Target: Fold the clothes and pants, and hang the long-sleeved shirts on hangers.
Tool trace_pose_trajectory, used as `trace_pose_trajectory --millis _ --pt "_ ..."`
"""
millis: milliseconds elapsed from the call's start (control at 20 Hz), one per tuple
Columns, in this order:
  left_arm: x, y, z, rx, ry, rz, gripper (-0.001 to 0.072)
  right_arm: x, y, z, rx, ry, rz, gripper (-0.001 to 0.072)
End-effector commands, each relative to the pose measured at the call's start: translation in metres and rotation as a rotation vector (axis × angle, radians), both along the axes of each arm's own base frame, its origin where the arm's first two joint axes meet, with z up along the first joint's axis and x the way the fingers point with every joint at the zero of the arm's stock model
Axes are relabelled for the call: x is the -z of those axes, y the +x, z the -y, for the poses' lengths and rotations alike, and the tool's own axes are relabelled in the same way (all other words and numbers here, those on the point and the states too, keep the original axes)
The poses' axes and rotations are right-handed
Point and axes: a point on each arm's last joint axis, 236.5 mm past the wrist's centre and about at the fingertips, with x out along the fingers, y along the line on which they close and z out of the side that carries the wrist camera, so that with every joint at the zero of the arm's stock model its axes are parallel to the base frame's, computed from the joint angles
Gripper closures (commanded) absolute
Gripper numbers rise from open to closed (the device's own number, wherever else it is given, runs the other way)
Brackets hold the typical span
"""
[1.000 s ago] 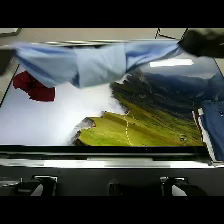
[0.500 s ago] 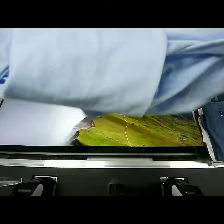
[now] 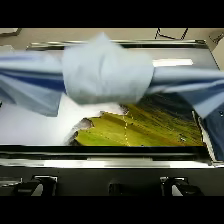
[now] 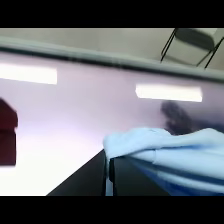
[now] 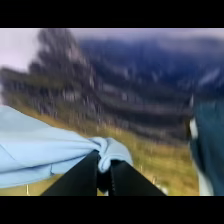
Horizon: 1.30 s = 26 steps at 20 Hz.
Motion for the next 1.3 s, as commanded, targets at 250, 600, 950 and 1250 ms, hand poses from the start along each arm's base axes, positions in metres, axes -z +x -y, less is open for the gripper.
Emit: trace_pose_trajectory --millis 250,600,950,1250 --pt "0.199 0.026 0.030 0.055 -0.150 -0.456 0.0685 0.208 0.030 -0.021 -0.018 0.154 -0.371 0.0674" --pt "0.339 0.090 0.049 0.003 -0.332 -0.762 0.0684 0.317 0.128 -0.042 0.160 0.452 -0.335 0.0674" --pt "0.339 0.098 0.016 0.017 -0.323 -0.804 0.0038 0.327 0.140 -0.034 0.145 0.405 -0.352 0.0673" --pt "0.372 0.021 -0.007 0.048 -0.339 -1.098 0.0044 0.324 0.127 -0.038 0.118 0.391 -0.423 0.0673"
